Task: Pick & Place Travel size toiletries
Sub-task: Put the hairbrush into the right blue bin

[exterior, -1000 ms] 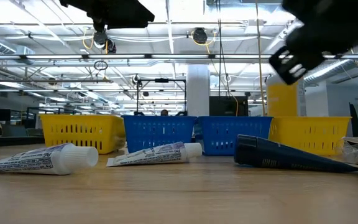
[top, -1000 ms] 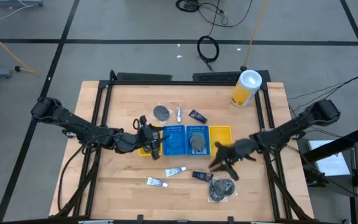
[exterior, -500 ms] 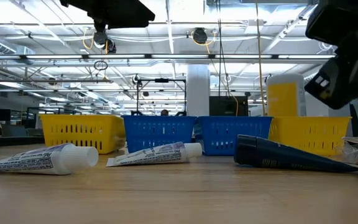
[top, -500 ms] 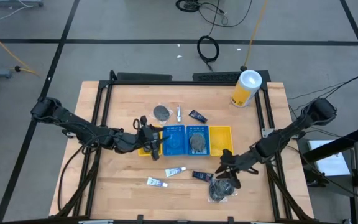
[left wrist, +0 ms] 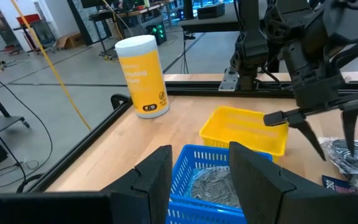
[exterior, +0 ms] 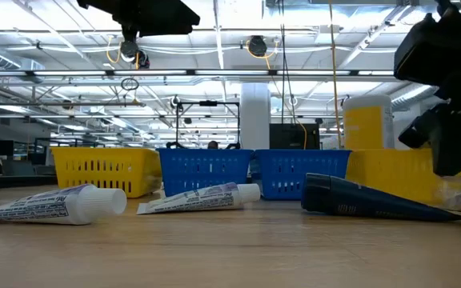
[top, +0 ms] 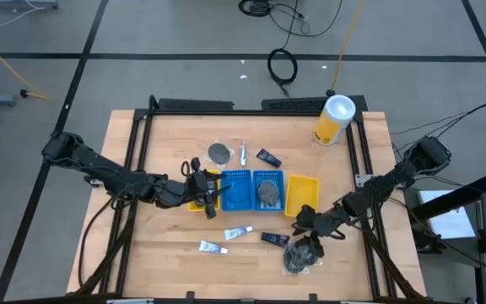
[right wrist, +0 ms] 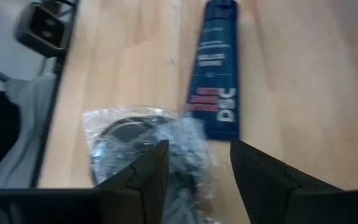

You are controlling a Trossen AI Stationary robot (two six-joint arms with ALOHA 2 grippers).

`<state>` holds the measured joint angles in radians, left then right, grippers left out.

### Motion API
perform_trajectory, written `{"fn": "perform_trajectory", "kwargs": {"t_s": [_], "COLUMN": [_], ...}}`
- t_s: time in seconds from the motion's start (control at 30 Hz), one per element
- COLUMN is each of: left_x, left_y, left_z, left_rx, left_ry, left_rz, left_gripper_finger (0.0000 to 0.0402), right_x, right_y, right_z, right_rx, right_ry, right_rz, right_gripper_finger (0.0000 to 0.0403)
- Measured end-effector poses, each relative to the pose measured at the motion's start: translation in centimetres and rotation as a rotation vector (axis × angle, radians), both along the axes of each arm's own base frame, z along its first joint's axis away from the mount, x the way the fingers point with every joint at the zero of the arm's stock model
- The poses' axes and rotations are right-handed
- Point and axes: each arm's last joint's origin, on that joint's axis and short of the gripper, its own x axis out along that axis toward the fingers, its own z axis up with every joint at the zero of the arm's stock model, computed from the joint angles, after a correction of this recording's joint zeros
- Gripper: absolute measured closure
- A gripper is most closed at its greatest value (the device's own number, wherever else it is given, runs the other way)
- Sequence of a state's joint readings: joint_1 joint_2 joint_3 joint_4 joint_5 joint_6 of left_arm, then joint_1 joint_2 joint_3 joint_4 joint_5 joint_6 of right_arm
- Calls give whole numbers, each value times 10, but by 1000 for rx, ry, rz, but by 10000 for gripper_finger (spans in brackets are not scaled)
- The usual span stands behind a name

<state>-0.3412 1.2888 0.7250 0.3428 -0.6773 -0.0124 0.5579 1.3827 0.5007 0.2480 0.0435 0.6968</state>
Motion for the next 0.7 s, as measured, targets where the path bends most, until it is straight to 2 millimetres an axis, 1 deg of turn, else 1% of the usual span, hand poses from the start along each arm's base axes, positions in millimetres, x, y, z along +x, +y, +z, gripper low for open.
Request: {"fn": "perform_trajectory", "kwargs": {"t_s": [0.17, 0.33, 0.57, 0.7], "left_x": [0, 0, 0, 0], "left_y": [0, 0, 0, 0], "left_z": [0, 0, 0, 0], "left_rx": [3, 3, 4, 4], "left_ry": [1, 2, 2, 3], "left_rz": [0, 0, 0, 1], "left_gripper_finger": [243, 243, 243, 243], "right_x": [3, 3, -2, -6], "right_y": [2, 3, 12, 18], "right_z": [4, 5, 6, 6], "right_rx": [9, 7, 28, -19], "right_ry": [-59, -68, -74, -103], "right_rz": [44, 53, 73, 64], "right_gripper_finger": [234, 234, 242, 243]}}
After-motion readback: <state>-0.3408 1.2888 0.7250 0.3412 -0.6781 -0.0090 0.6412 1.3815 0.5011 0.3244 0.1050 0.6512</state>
